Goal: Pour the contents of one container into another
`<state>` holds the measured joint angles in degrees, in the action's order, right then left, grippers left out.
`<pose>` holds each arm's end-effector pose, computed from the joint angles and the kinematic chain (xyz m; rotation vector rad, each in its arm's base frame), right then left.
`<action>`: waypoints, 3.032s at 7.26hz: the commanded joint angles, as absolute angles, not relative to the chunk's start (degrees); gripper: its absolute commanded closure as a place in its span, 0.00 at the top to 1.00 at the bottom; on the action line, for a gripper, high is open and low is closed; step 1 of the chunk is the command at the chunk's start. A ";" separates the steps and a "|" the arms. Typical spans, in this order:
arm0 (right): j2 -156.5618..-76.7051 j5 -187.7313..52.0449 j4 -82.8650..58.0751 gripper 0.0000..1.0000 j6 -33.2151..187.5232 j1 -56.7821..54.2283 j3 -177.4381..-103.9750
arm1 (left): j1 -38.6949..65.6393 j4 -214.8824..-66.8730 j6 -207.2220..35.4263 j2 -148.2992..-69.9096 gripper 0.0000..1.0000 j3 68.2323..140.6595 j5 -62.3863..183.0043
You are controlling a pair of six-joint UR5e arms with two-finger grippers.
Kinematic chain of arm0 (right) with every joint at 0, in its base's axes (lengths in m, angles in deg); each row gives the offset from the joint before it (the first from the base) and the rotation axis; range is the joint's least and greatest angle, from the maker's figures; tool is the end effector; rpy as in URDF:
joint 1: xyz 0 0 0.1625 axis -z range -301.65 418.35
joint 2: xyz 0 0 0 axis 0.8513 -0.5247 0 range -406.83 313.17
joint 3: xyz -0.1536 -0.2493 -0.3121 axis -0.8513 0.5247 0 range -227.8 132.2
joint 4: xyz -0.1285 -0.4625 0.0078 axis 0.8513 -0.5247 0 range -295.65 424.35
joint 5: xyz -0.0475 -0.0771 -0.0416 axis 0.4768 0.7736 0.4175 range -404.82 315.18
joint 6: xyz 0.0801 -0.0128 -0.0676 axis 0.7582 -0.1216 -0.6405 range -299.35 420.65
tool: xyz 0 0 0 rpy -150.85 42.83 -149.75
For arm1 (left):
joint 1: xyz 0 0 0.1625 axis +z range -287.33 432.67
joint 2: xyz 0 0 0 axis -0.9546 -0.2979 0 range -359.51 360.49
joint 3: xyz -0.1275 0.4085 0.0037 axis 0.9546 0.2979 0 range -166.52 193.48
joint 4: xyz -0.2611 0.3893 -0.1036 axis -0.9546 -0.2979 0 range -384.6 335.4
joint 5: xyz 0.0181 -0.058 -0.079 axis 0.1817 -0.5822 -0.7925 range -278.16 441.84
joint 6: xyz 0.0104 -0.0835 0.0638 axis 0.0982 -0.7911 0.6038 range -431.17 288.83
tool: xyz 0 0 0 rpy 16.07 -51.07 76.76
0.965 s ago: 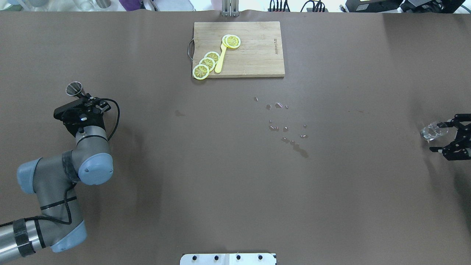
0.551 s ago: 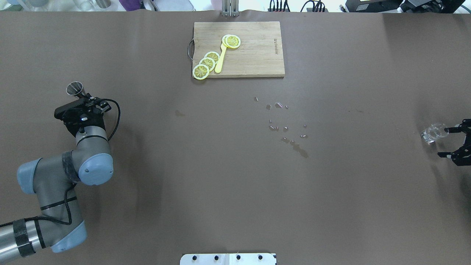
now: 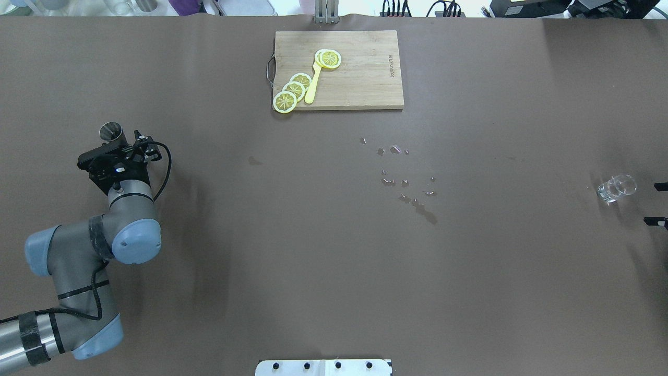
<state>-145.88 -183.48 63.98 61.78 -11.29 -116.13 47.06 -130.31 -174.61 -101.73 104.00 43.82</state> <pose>-0.1025 -0.4316 0.7715 0.8163 -0.9533 -0.7265 0.5007 -0.4800 0.4887 0.9615 0.3767 -0.8471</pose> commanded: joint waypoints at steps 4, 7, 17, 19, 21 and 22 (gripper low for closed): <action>-152.20 -186.94 37.52 1.00 63.73 -13.71 -128.45 | 46.83 -129.98 -170.95 -97.35 0.98 111.19 44.40; -153.61 -186.15 19.17 1.00 63.64 -15.90 -136.88 | 46.74 -129.98 -169.27 -96.72 0.98 114.71 44.40; -149.39 -175.52 -34.70 1.00 62.41 -27.78 -154.32 | 42.00 -135.48 -125.64 -93.38 0.98 131.69 13.10; -150.88 -175.87 -34.62 1.00 62.41 -29.62 -154.41 | 39.89 -135.78 -113.85 -93.90 0.98 130.99 1.12; -150.63 -176.30 -34.35 1.00 62.41 -29.62 -156.07 | 36.91 -135.78 -99.37 -95.82 0.97 130.99 -8.30; -150.71 -176.22 -34.35 1.00 62.41 -29.62 -156.08 | 34.37 -135.08 -93.81 -96.53 0.96 130.90 -12.25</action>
